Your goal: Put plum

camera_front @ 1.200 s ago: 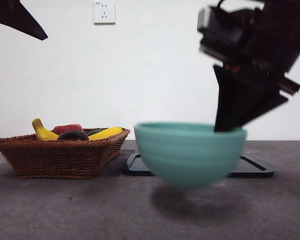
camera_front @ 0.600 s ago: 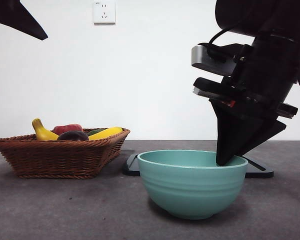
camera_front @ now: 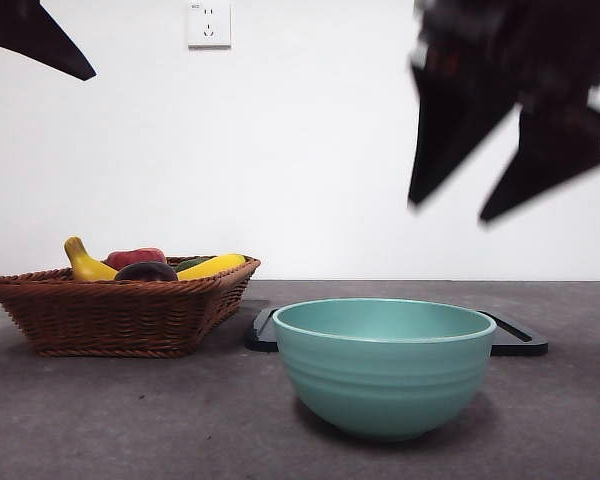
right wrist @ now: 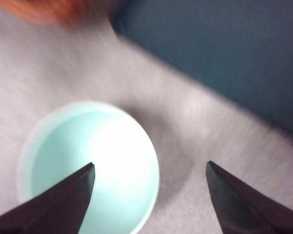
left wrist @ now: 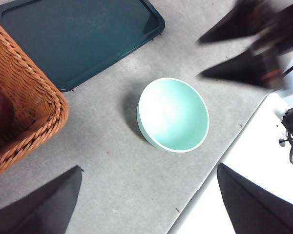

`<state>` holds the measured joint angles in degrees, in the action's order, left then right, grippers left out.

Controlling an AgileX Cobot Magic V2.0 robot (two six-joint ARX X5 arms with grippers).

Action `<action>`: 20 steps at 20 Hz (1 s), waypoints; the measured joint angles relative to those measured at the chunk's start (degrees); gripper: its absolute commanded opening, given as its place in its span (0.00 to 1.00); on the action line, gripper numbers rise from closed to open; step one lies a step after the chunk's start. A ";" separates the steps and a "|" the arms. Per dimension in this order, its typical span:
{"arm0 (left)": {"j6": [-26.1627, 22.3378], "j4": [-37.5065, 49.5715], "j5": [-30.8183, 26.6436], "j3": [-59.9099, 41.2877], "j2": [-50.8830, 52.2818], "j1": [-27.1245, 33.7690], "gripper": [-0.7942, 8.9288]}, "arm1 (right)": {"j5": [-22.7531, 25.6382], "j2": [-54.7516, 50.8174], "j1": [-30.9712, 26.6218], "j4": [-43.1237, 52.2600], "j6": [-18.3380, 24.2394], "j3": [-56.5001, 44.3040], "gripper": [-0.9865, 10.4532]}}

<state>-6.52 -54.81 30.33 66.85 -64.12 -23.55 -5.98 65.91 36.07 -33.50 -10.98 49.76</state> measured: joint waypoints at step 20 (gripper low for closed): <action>0.00 -1.14 0.00 0.00 0.00 0.00 0.49 | -9.01 -20.02 0.04 -22.67 -1.51 4.79 0.40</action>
<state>-6.52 -55.94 30.33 66.85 -64.12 -23.55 -14.98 45.89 36.12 -56.16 -12.49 54.54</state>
